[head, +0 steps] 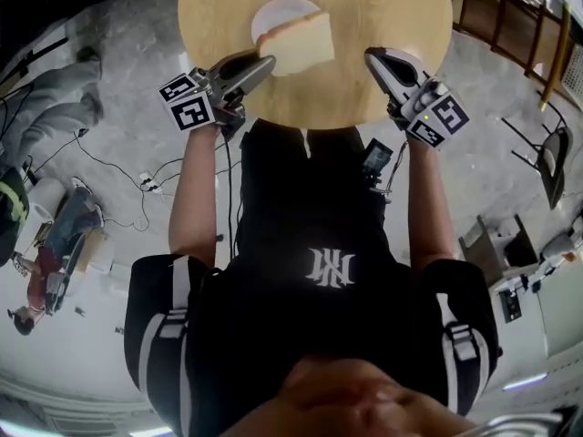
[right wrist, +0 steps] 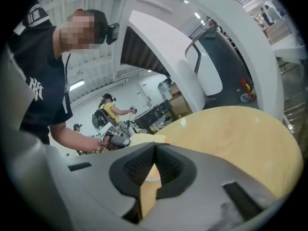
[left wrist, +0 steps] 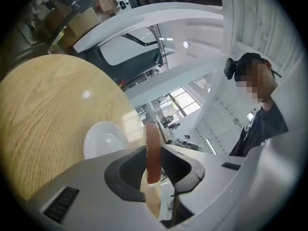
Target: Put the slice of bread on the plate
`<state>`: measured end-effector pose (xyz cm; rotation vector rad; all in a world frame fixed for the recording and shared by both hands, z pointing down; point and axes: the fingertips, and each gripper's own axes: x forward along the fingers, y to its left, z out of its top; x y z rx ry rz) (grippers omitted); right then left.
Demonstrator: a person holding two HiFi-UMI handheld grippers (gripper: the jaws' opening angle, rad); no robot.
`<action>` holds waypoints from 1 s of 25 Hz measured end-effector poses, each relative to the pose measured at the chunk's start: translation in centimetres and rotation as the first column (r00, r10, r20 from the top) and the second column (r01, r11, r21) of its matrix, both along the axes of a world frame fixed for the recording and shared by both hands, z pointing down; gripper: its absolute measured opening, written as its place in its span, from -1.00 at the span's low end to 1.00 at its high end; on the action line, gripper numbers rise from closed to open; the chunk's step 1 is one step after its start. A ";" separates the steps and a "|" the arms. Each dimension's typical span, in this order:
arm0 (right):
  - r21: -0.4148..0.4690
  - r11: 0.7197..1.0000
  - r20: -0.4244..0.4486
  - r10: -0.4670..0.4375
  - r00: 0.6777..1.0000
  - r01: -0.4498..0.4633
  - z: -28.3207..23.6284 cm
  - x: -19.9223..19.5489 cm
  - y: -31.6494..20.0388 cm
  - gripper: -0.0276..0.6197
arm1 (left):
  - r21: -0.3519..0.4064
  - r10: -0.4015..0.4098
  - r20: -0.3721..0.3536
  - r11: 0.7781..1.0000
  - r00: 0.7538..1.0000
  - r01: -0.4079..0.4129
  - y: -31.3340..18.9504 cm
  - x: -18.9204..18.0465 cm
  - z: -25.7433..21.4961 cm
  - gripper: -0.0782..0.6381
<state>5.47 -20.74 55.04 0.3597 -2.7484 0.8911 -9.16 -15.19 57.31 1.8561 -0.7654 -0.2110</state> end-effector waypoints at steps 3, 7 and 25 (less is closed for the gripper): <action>-0.017 0.999 0.007 0.047 0.999 -0.047 1.3 0.3 -0.8 -0.92 | -0.060 -0.033 0.028 0.998 0.999 0.035 -0.4 -1.0 1.5 -0.49; -0.029 0.999 -0.018 0.037 0.999 -0.038 3.1 0.9 0.1 -0.92 | -0.114 -0.047 0.034 0.992 0.998 0.050 0.0 -1.0 2.0 -0.49; -0.058 0.998 0.026 0.039 0.999 -0.037 5.4 1.3 1.7 -0.92 | -0.166 0.044 0.423 0.986 0.905 0.029 -0.3 -1.4 5.6 -0.34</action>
